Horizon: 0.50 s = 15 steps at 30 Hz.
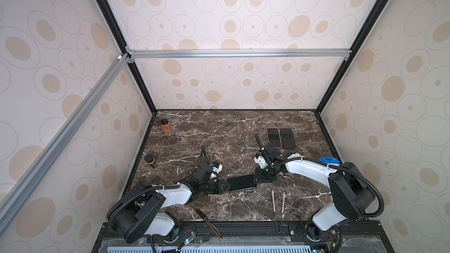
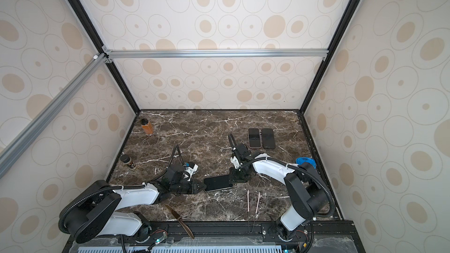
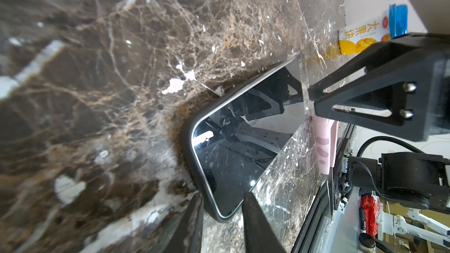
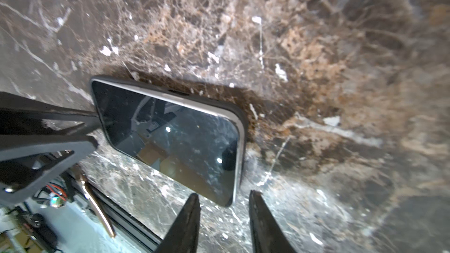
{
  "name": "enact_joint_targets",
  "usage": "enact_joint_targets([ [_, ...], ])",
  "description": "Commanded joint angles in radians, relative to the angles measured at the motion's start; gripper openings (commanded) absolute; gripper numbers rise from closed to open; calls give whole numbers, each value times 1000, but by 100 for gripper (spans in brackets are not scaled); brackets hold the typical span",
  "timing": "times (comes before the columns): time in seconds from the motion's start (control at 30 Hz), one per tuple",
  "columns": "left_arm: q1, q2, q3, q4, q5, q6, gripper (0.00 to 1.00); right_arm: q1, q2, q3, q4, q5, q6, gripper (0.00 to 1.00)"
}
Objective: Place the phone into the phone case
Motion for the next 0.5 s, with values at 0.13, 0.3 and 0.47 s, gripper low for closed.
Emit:
enact_joint_targets([
  [0.13, -4, 11, 35, -51, 6, 31, 26, 5, -2, -3, -35, 28, -24, 30],
  [0.3, -4, 36, 43, -39, 13, 28, 26, 5, 10, -22, -1, 4, -20, 26],
  [0.47, -4, 58, 57, -36, 20, 31, 25, 5, 37, -33, 19, -9, -20, 24],
])
